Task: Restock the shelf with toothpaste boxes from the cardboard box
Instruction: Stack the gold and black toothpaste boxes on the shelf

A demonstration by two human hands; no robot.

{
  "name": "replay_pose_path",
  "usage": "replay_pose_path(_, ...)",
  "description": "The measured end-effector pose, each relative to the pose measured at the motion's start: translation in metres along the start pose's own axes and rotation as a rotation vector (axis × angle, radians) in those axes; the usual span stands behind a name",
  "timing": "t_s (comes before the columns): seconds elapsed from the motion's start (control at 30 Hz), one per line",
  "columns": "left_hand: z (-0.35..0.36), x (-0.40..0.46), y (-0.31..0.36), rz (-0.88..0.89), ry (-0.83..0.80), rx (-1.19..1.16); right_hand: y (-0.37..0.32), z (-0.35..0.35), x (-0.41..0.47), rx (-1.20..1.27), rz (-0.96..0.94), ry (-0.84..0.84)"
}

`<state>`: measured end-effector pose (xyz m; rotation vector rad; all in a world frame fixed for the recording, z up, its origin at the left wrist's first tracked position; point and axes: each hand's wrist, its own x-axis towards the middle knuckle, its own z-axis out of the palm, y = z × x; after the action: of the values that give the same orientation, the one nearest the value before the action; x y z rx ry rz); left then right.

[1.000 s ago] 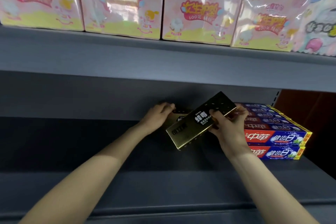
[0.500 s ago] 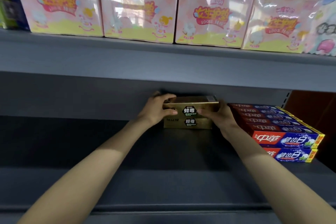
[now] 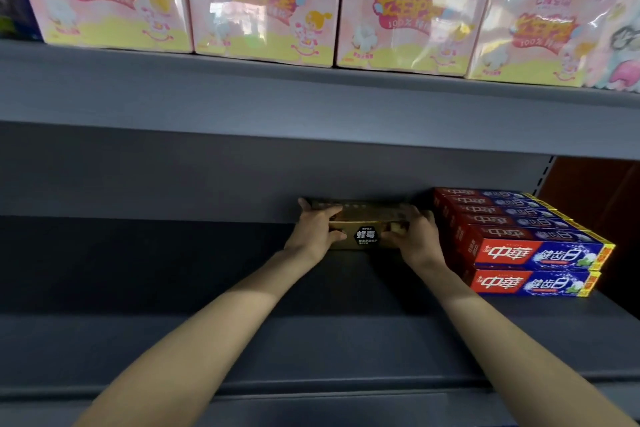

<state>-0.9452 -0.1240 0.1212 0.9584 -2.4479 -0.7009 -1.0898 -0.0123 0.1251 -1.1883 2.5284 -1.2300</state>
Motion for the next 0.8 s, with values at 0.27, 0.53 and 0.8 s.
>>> replay_pose_path(0.27,-0.009,-0.002,-0.004,0.044,-0.012,0.015,-0.006,0.003,-0.001,-0.353,-0.106,-0.045)
replay_pose_path(0.53,-0.041,-0.023,-0.023,0.16,0.025,0.28,-0.027,0.016,-0.028,-0.464,-0.11,-0.005)
replay_pose_path(0.8,-0.082,-0.096,-0.034,0.222,0.146,0.334,-0.086,0.046,-0.101,-0.316,-0.162,-0.069)
